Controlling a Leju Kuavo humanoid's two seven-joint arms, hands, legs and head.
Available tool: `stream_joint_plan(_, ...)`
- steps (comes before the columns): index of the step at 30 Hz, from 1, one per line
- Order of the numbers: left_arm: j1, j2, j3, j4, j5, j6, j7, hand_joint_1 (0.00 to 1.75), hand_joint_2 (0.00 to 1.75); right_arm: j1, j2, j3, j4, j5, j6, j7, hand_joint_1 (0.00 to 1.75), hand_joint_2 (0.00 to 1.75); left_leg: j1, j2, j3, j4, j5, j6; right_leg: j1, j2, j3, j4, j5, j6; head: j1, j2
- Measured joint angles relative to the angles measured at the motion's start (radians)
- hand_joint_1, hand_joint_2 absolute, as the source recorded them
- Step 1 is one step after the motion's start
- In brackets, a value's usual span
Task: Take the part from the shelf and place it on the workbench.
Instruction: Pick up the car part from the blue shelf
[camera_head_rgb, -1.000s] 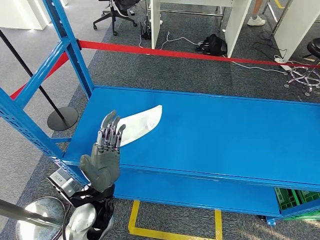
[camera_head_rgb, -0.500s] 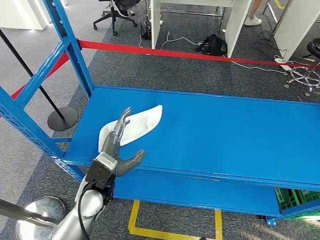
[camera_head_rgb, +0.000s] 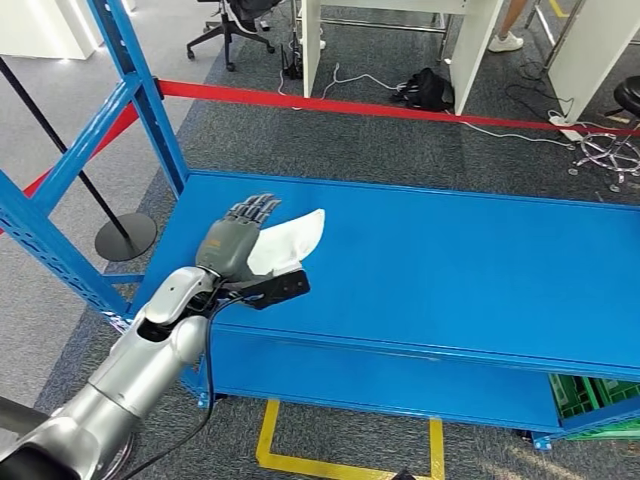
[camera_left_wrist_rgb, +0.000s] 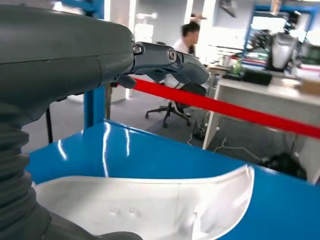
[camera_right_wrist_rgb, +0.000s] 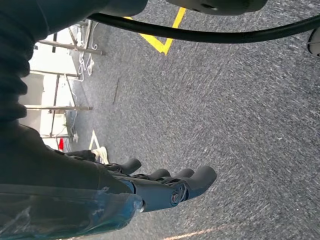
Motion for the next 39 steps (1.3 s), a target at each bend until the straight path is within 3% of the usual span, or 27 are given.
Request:
stream_joint_plan(8, -0.099, 0.016, -0.054, 0.086, 0.002, -0.067, -0.024, 0.00, 1.75, -0.002, 0.000, 0.000, 0.000, 0.002, 0.003, 0.002, 0.00, 1.75, 0.000, 0.000, 0.000, 0.000, 0.001, 0.000, 0.000, 0.000, -0.001, 0.000, 0.000, 0.000, 0.000, 0.000)
stream_joint_plan(23, -0.157, 0.032, -0.112, 0.168, 0.096, -0.186, -0.084, 0.00, 1.75, -0.008, 0.000, 0.000, 0.000, 0.009, 0.011, 0.002, 0.00, 1.75, 0.000, 0.000, -0.002, 0.000, 0.001, 0.000, 0.000, 0.000, -0.002, 0.000, 0.001, 0.000, 0.000, 0.000)
stream_joint_plan(29, -0.194, 0.044, -0.136, 0.216, 0.178, -0.286, -0.114, 0.00, 1.75, -0.016, 0.000, 0.006, 0.000, 0.019, 0.021, 0.007, 0.00, 1.75, 0.000, 0.000, -0.003, 0.000, 0.001, 0.000, 0.000, 0.000, -0.002, 0.000, 0.001, 0.000, 0.000, 0.000)
stream_joint_plan(39, -0.231, 0.056, -0.170, 0.287, 0.223, -0.285, -0.119, 0.00, 1.75, -0.033, 0.003, 0.017, 0.000, 0.023, 0.032, 0.018, 0.00, 1.75, 0.000, 0.000, -0.003, 0.000, 0.002, -0.001, 0.000, 0.000, -0.003, 0.000, 0.001, 0.000, 0.000, 0.000)
